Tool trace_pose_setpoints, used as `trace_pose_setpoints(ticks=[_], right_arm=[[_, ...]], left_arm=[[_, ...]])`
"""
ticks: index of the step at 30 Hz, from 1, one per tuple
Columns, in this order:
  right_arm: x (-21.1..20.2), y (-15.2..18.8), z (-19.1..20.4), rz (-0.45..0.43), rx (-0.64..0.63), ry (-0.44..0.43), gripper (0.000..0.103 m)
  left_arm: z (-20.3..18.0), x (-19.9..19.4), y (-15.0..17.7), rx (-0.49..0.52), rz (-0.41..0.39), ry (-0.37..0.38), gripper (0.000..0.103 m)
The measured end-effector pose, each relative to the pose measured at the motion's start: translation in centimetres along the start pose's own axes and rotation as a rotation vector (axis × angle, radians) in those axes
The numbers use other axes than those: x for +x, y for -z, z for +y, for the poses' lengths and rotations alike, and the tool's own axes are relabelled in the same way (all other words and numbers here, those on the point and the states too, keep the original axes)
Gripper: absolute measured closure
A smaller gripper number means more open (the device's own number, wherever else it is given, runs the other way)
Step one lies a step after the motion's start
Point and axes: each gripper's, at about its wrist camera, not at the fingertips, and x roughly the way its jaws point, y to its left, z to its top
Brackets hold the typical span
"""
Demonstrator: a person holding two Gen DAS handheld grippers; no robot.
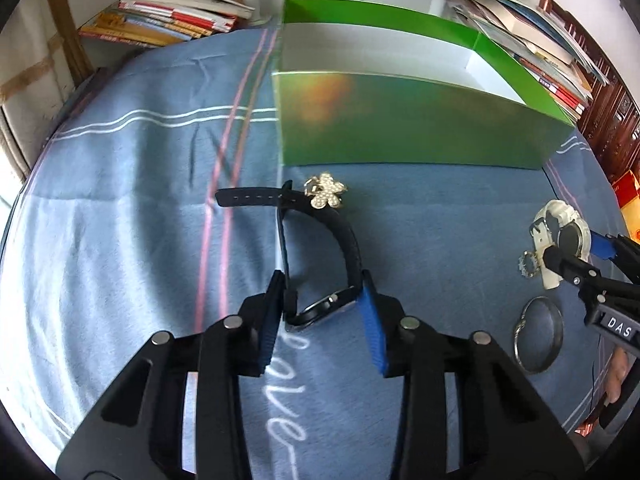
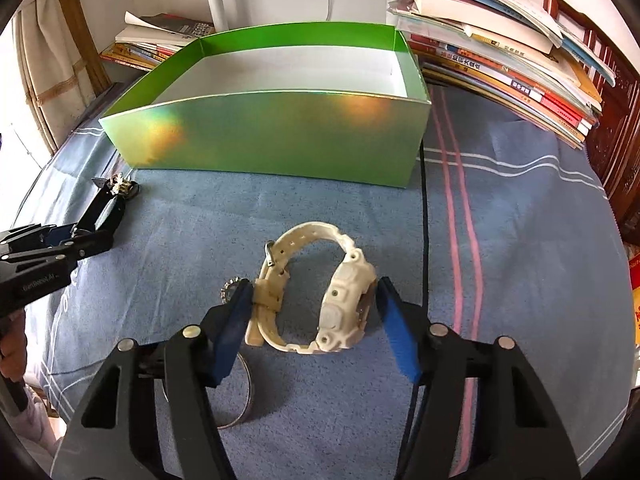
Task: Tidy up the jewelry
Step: 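Grasp the black watch strap with the left tool while the right tool grasps the white watch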
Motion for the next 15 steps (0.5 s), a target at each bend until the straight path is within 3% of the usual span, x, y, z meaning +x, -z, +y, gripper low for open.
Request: trace_pose_setpoints(ticks=[6,7,9,12,15], right_arm=[[0.0,0.2,-0.4,0.001,0.013,0.009,0.040],[0.0,0.3,-0.3,0.001,0.008,0.013,0.040],[0.0,0.3,-0.1,0.001,-0.002,0.015,0.040],[-0.7,0.3,-0.1,-0.019,-0.002,0.000,0.042],[-1.6,0.3,-0.2,-0.049,-0.003,-0.003,0.042]], left_arm=[[1.1,0.2,-0.2,-0.014,-0.005,-0.024,0.051],[1.2,0.2,-0.2,-0.015,-0.001,-0.022,0.051],[1.1,0.1,-0.3,-0.015,-0.001,-0.010,0.063],[0.8,-0.8,-0.4,0.003,-0.022,-0.011,0.064],[-0.1,-3.2,-0.7,0.042,-0.097,-0.017,0.064]])
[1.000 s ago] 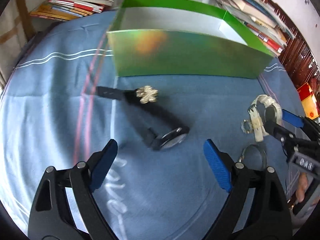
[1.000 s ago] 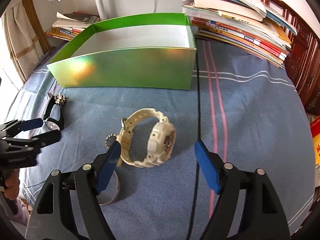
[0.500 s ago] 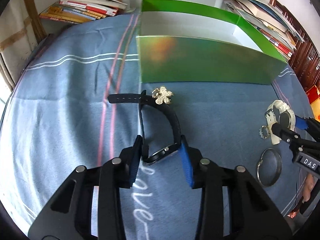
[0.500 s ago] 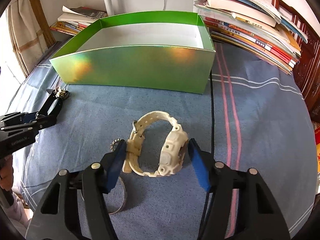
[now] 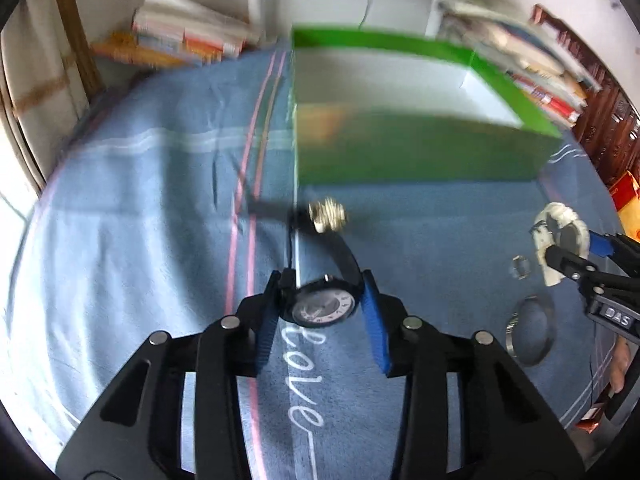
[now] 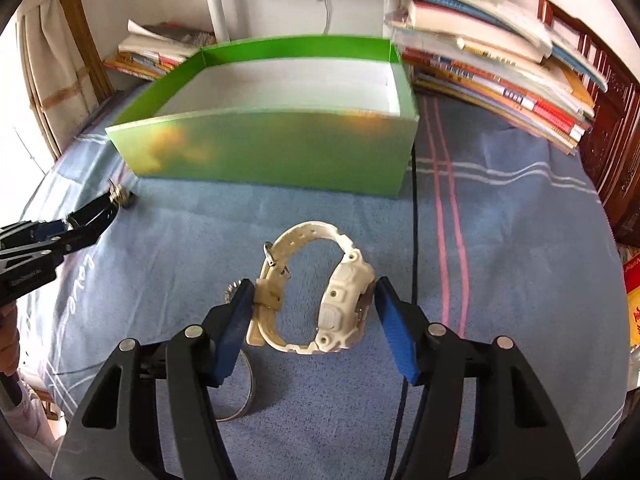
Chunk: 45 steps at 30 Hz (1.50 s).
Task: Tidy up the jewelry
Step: 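Grasp the black watch strap with the left tool while the right tool grasps the white watch, then lift both held watches and carry them over the green box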
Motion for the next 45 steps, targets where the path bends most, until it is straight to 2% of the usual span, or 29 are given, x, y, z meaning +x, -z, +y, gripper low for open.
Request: trace_pose_setpoints(ticks=[2,3,6,8,10,13,15,20,23,26,31,34,36,39,45], right_arm=[[0.0,-0.1,0.0,0.004,0.004,0.000,0.042],[0.1,0.0,0.0,0.008,0.007,0.000,0.042],[0.3,0.2,-0.1,0.018,0.013,-0.007,0.042],[0.2,0.2,-0.2,0.016,0.022,-0.012,0.042],[-0.2,0.0,-0.3,0.005,0.031,-0.021,0.042],[-0.3,-0.2,-0.1,-0.005,0.024,-0.014,0.042],[-0.3,0.0,0.0,-0.001,0.019,-0.021,0.042],[0.5,0.3,-0.1,0.029,0.026,-0.017,0.042],[-1.0,-0.6,0.1,-0.014,0.017,-0.021,0.042],[-3.4,-2.6,0.3,-0.099,0.015,-0.028,0.042],[-6.8,-7.6,0.3,-0.256,0.026,-0.008,0.042],[-6.0,-11.1,-0.2,-0.290,0.047,0.024,0.041],[-4.2,-12.5,-0.4,-0.267,0.059,0.041,0.041],[1.1,-13.7,-0.9,-0.157,0.105,0.052,0.041],[6.1,-13.5,-0.7,-0.073,0.088,0.054,0.040]], left_arm=[[-0.9,-1.5,-0.3,0.043,-0.046,0.027,0.064],[-1.3,-1.6,-0.2,0.068,-0.041,0.021,0.064],[-1.0,-0.7,-0.2,0.069,-0.005,-0.047,0.064],[-0.3,-1.2,-0.3,0.037,-0.016,-0.042,0.064],[0.1,-2.9,-0.4,0.020,-0.065,-0.012,0.064],[-0.2,-4.4,-0.8,0.035,-0.111,0.022,0.064],[-0.3,-4.1,-0.9,0.039,-0.103,0.004,0.064],[-0.6,-2.5,-0.7,0.029,-0.050,0.015,0.064],[-0.8,-3.3,-1.5,0.032,-0.074,0.027,0.064],[-1.2,-5.1,-3.4,0.037,-0.137,0.026,0.064],[-2.1,-6.4,-8.0,0.036,-0.233,0.028,0.064],[-2.6,-5.5,-11.6,0.016,-0.264,0.054,0.064],[-2.8,-4.0,-13.4,0.008,-0.257,0.059,0.064],[-3.1,0.0,-15.1,-0.019,-0.181,0.070,0.064],[-3.5,6.2,-15.3,-0.029,-0.058,0.057,0.063]])
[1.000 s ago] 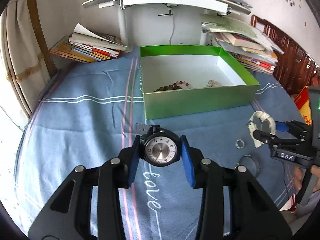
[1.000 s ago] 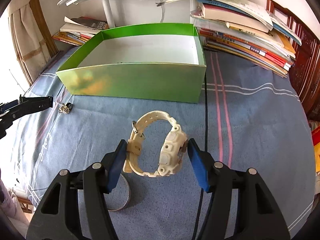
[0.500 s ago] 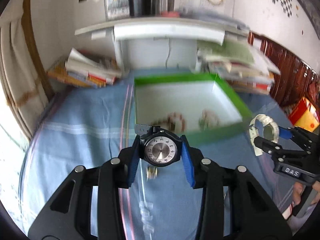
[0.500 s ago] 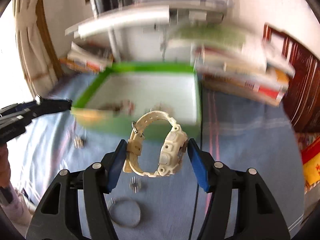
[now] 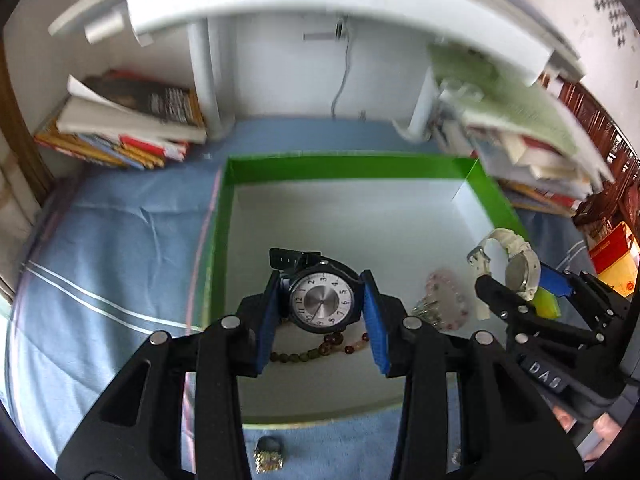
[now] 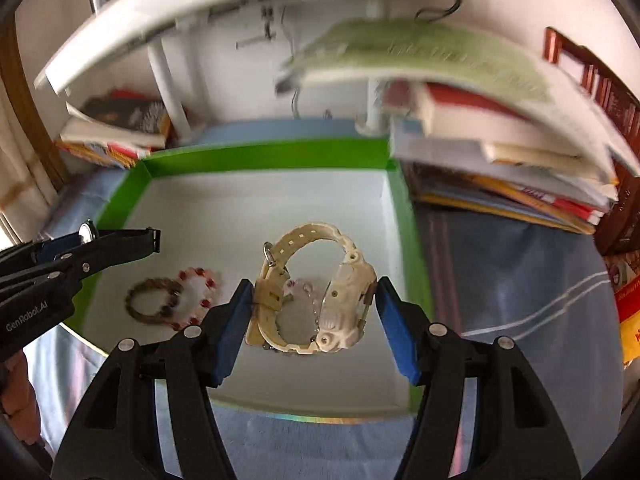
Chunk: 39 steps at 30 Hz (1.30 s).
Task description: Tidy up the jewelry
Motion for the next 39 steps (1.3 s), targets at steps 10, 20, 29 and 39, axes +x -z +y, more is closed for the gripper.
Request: trace_pose_setpoints(ticks=[10,20,29,39], right_arm=[[-8.6,4.1,-2.5,-0.119,-0.003,-0.063,0.024],[-5.7,12.7,-2.2,0.109,-0.045,-0.060,0.025],[-4.7,13.0,2.1,0.166,-0.144,-0.158,0.059],[-3.7,12.0,1.3,0.159,-0.111,-0.075,0.082]], left_arm=[[1.6,-6.8,3.5,0.007,-0.083,-0.088,0.034],[3.7,-4.7,11.9,-0.011,0.067,-0.116,0.032],[3.1,-1.4,12.7,-0.002,0.132,-0.130,0.049],[2.0,-2.2,14.2,0.029,0.146,0.014,0.084]])
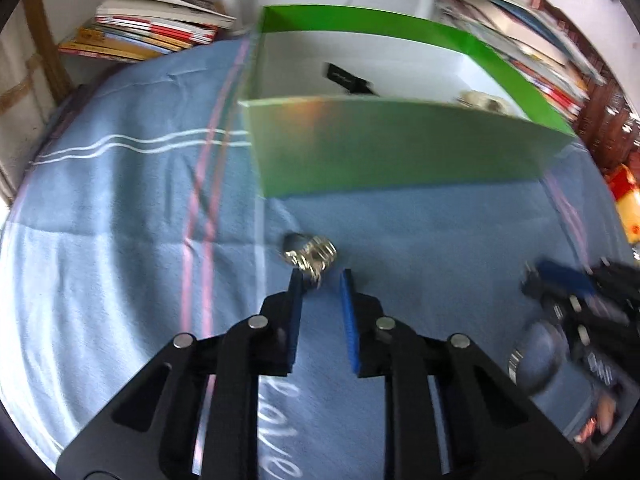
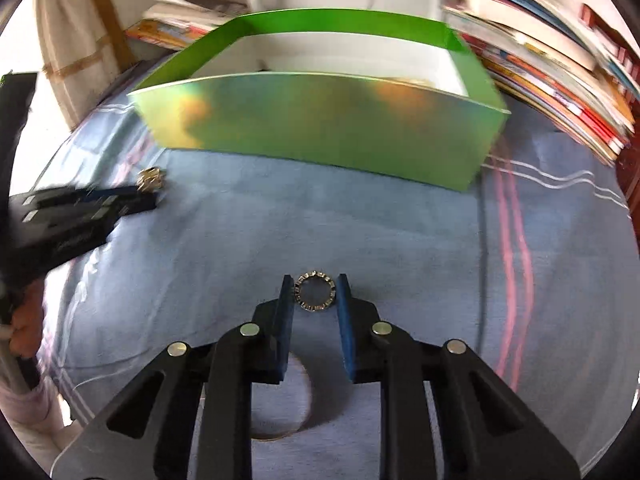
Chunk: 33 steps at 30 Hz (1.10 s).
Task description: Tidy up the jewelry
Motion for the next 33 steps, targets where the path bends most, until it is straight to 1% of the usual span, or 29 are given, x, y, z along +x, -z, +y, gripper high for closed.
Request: trace_pose_setpoints(ticks=[2,4,5,6,7,8,9,11,13,15,16,19,21,22,25,27,29,30,31,33], right_arm=[[0.0,-0.2,-1.2,-0.013,0.042,0.021,0.082],[-0.4,-0.3,-2.3,-0.025,0.083,0.044,0.079],[-0.7,-0.2,-2.6,-0.030,0.092,0.040,0.078],[-1.0,-0.2,-2.8,-0.038,0.096,0.031,0.073],[-1.4,-0.1,-2.9,-0.048,0.095,0.028,0.067],[-1.7,-0.1,-2.9,-0.057,0.091,0.030,0.065],[-2.1,0.3,-2.7,-0.059,0.087,0.028,0.063],[-2.6,0.5,-2.3,-0.057,0.069,0.006,0.063],[-2.7,0.9,-1.6,-0.048,0.051,-0.015,0.063],[-3.0,1.6,-1.0,-0.041,0.032,-0.029,0.063],[-2.9,1.8,-0.6,-0.036,0.020,-0.043,0.063],[-2.8,2.3,0.2,-0.020,-0.010,-0.064,0.063],[-2.6,2.5,0.6,0.002,-0.038,-0.066,0.063],[-2.4,2.6,0.9,0.020,-0.057,-0.064,0.063],[-2.1,2.8,1.6,0.057,-0.099,-0.062,0.063],[-1.8,2.8,1.9,0.075,-0.115,-0.058,0.063],[-1.5,2.8,2.4,0.079,-0.127,-0.055,0.058],[-1.5,2.8,2.8,0.078,-0.134,-0.052,0.054],[-1.4,2.8,3.0,0.076,-0.140,-0.044,0.053],[-1.3,2.7,3.5,0.069,-0.157,-0.013,0.053]], left_arm=[[-0.7,-0.5,0.9,0.021,0.010,0.055,0.084],[-1.3,-1.0,1.6,0.033,0.012,0.083,0.084],[-1.2,-1.2,1.7,0.032,0.007,0.078,0.081],[-1.0,-1.5,1.8,0.026,-0.002,0.068,0.074],[-0.8,-1.7,1.7,0.019,-0.010,0.061,0.072],[-0.4,-1.8,1.5,0.008,-0.021,0.046,0.069],[0.0,-1.8,1.2,-0.004,-0.022,0.031,0.069],[0.6,-1.4,0.6,-0.026,-0.018,-0.005,0.069],[0.8,-0.9,-0.1,-0.040,-0.014,-0.010,0.068],[0.6,-0.5,-0.6,-0.050,-0.019,-0.010,0.062],[0.2,-0.4,-0.9,-0.051,-0.029,-0.029,0.062],[-0.7,-0.1,-1.3,-0.045,-0.055,-0.071,0.062],[-1.6,0.2,-1.5,-0.040,-0.055,-0.087,0.079],[-2.0,0.3,-1.2,-0.043,-0.051,-0.086,0.080],[-3.1,0.2,0.2,-0.026,-0.037,-0.065,0.080],[-3.9,-0.1,1.3,0.007,-0.047,-0.077,0.080],[-4.4,-0.5,2.0,0.034,-0.046,-0.080,0.080],[-4.3,-0.7,2.2,0.037,-0.045,-0.075,0.080],[-4.1,-0.9,2.3,0.039,-0.047,-0.080,0.080],[-3.7,-1.2,2.4,0.043,-0.054,-0.113,0.072]])
